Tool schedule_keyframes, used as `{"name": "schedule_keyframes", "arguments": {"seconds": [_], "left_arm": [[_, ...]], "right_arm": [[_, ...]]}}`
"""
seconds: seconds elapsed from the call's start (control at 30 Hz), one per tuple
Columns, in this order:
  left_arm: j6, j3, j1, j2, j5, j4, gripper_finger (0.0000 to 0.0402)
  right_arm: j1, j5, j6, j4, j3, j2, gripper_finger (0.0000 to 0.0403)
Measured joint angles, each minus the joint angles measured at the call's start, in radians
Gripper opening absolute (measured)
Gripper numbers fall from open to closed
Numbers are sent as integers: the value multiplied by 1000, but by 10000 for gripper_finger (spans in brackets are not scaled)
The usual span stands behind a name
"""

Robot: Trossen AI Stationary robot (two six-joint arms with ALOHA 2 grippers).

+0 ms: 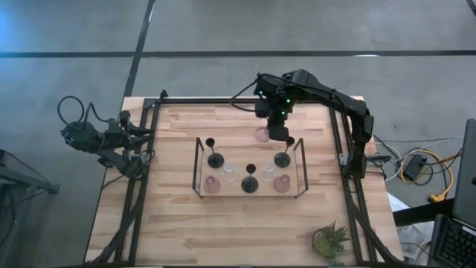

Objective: Pick & Place candle stick holders
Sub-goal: Put the pink glass candle holder on the shelf

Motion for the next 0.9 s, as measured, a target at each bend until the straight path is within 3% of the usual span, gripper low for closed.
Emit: {"name": "schedule_keyframes", "arguments": {"seconds": [0.9], "left_arm": [[0, 0, 0, 0, 0, 0, 89]], "right_arm": [[61, -7, 26, 2, -54, 0, 19]]}}
